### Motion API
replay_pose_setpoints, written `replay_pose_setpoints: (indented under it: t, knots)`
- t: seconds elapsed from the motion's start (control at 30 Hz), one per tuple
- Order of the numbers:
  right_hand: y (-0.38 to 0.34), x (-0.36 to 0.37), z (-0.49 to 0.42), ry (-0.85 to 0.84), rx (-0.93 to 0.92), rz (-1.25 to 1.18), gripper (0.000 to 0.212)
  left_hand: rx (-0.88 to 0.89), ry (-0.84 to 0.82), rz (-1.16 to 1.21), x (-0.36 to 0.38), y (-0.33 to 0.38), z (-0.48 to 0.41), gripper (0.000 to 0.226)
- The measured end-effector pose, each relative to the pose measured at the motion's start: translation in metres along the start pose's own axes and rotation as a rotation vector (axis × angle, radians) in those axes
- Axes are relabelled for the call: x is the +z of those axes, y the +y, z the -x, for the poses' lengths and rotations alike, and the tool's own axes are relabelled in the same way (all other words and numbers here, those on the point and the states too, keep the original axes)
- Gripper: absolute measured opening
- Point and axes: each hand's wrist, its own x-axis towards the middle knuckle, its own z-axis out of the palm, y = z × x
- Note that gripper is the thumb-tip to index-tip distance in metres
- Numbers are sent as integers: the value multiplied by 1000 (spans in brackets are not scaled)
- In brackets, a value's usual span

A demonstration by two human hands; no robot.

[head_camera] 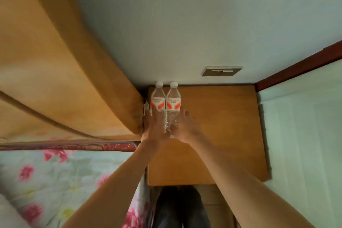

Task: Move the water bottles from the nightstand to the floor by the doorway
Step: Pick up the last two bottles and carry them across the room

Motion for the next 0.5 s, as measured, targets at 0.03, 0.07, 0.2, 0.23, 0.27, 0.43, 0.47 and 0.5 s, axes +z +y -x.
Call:
replay_pose_setpoints:
  t: [0.03,0.07,0.2,0.23,0.27,0.43,0.47,0.5]
  knots:
    - [1,3,-7,-10,0,26,72,-4,8,13,5,-1,-4,126]
    - [1,7,-15,-11,16,19,74,-13,19,13,10,-3,-8,127]
    - [-1,22,-41,41,186,-170,94,-65,73,32,27,-8,-21,114]
    - [-2,25,-46,51,208,-209,95,-78,93,40,29,-9,-25,116]
    - [-3,27,-52,58,223,-237,98,-93,121,57,30,-9,-27,119]
    - [-8,37,-69,96,273,-242,113,-129,167,178,44,-18,-44,122]
    - [-7,38,-71,107,280,-241,114,-146,181,160,43,-17,-44,122]
    - [-6,40,-73,117,285,-241,114,-153,193,132,44,-18,-45,121]
